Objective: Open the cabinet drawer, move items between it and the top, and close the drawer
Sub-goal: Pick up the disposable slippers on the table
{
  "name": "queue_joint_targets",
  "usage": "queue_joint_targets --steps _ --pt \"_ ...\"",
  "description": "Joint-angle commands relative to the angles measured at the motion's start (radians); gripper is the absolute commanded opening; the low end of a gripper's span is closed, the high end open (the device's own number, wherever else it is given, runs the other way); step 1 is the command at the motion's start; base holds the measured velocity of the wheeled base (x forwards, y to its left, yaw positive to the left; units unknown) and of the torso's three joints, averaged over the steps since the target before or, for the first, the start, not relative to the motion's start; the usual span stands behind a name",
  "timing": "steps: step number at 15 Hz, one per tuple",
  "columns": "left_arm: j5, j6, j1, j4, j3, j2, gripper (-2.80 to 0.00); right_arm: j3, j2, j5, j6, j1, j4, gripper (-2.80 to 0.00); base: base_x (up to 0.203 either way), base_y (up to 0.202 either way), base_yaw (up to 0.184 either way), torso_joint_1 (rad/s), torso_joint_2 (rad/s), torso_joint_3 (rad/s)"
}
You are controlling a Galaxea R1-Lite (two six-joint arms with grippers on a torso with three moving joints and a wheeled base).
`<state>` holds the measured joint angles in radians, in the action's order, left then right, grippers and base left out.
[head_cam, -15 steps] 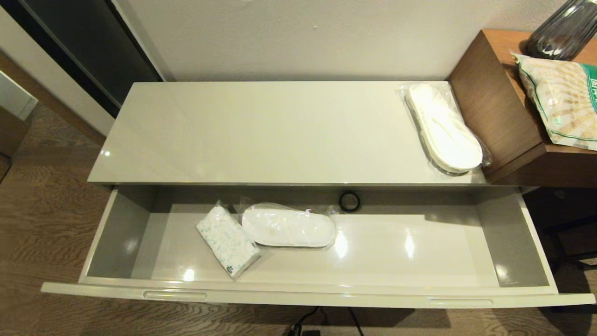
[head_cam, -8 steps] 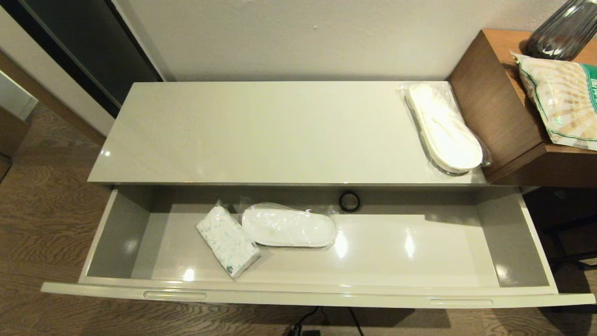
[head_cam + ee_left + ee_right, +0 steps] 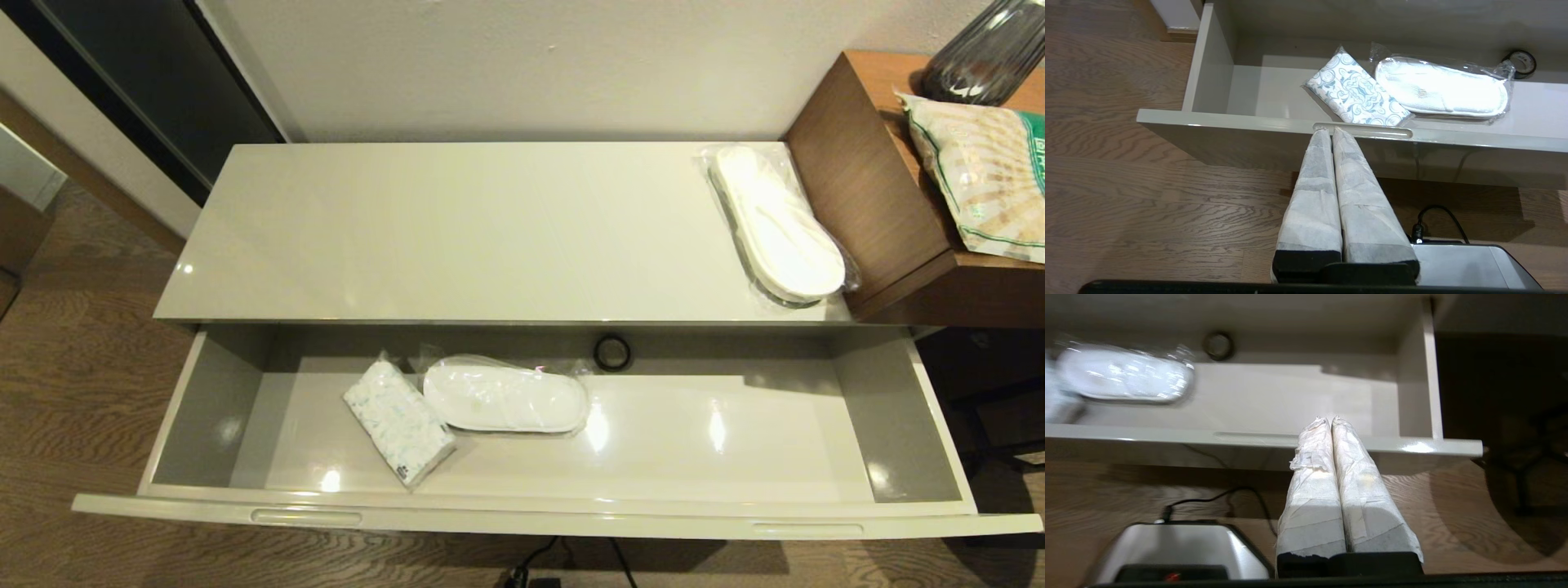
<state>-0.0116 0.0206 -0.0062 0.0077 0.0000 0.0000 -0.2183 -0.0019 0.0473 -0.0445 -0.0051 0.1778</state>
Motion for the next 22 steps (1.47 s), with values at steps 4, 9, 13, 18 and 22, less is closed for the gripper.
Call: queue_joint_targets --steps 4,9,13,18,22 --pt "-0.001 0.001 0.000 0.000 0.000 -0.002 -2.80 -0.400 0.040 0.068 0.039 0.000 0.404 -2.80 0.000 0.000 0.000 0.000 0.00 0.000" --pt "-0.001 0.001 0.000 0.000 0.000 -0.002 -2.80 -0.686 0.619 0.064 0.166 -0.003 0.356 -2.80 0.000 0.000 0.000 0.000 0.00 0.000" --pt "-0.001 0.001 0.000 0.000 0.000 -0.002 -2.80 -0.861 1.100 0.064 0.171 0.002 0.377 -2.80 0.000 0.000 0.000 0.000 0.00 0.000" --pt "-0.001 0.001 0.000 0.000 0.000 -0.002 -2.80 -1.066 1.568 0.001 0.149 0.045 0.351 -2.80 0.000 0.000 0.000 0.000 0.00 0.000" --pt "-0.001 0.001 0.000 0.000 0.000 -0.002 -2.80 -1.297 1.795 -0.292 0.148 0.158 0.277 0.00 0.000 0.000 0.000 0.000 0.00 0.000"
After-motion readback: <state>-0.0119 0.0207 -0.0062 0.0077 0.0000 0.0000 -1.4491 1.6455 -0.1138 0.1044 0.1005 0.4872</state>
